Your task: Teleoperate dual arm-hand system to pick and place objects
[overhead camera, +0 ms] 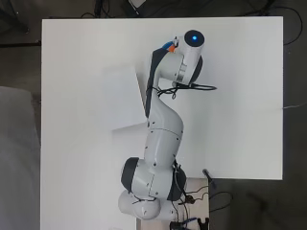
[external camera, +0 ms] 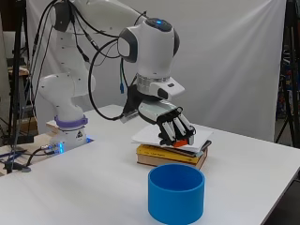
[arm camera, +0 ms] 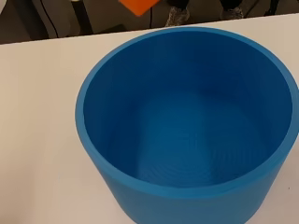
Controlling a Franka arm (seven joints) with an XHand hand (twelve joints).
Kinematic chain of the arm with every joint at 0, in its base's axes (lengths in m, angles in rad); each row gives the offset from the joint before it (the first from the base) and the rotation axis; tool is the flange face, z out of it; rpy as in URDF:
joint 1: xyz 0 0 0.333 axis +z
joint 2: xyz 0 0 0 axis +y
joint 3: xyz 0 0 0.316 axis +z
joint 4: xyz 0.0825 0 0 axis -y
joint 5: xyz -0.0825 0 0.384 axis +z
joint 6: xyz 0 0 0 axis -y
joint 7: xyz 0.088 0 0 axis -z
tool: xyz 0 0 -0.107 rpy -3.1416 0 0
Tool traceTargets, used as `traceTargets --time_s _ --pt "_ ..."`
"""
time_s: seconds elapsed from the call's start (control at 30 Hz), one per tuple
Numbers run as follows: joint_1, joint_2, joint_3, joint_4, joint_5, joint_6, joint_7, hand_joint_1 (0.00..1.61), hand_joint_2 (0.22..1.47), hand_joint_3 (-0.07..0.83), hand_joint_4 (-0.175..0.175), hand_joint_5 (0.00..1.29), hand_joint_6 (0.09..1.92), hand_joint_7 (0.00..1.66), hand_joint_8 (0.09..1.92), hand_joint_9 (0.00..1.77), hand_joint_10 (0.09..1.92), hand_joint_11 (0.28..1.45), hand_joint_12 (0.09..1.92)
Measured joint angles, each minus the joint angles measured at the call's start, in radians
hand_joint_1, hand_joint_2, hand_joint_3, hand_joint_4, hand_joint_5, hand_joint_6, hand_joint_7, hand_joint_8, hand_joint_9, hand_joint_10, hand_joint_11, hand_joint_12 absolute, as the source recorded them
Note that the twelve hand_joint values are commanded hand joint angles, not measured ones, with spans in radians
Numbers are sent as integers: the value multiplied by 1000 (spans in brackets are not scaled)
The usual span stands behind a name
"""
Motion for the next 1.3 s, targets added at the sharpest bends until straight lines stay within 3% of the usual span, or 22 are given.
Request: traceTargets --time_s 0.07,0.13,0.2,0.27,0.3,0.4,0.43,0.47,0.5,0.53,0.57,0.63,0.77,0.87,1.0,1.07,1.3 --pt "0 -20 2 -35 -3 6 0 885 1240 1 175 713 1376 795 1920 1092 1920 751 1703" --pt "-2 -16 1 -51 1 23 -7 854 1178 -6 104 650 852 783 1920 1081 1920 744 1703" --pt "-5 7 0 -45 3 28 -12 838 1149 -2 72 699 464 776 1920 1071 1920 742 1697" --pt "-9 45 1 -16 3 25 -10 877 1196 3 138 731 1005 782 1920 1065 1920 744 1691" --pt "-13 69 1 9 6 21 -11 884 1213 4 157 729 1175 782 1920 1062 1920 740 1689" --pt "-30 176 4 126 15 4 -19 885 1236 3 174 716 1353 775 1920 1031 1920 711 1658" --pt "-34 212 5 164 15 2 -21 829 1194 -4 133 647 1103 713 1648 929 1767 642 1451" --pt "-36 247 5 202 16 2 -23 560 1069 -23 90 403 665 449 1011 577 1244 464 1066" --pt "-36 273 5 230 12 6 -21 315 933 -28 69 218 355 245 544 313 763 375 676" --pt "-35 291 6 251 3 8 -9 162 848 -20 70 110 178 124 274 184 438 361 388" --pt "-34 303 8 265 -9 4 11 79 803 -12 77 53 87 59 131 153 244 375 208" --pt "-36 313 10 282 -18 -38 58 16 770 -3 92 11 87 15 87 187 87 409 87" --pt "-33 319 14 296 -7 -149 96 0 780 8 105 0 87 30 87 218 87 428 87" --pt "-31 311 18 298 -18 -129 88 0 815 12 101 5 87 61 87 235 87 427 87" --pt "-31 246 24 244 -12 -83 48 37 883 4 114 229 87 326 87 471 87 466 87" --pt "-24 191 39 201 -26 -84 52 96 923 8 120 316 87 369 87 529 87 481 87" --pt "7 -221 113 92 -28 -249 61 277 964 11 43 359 87 387 87 524 87 441 87"
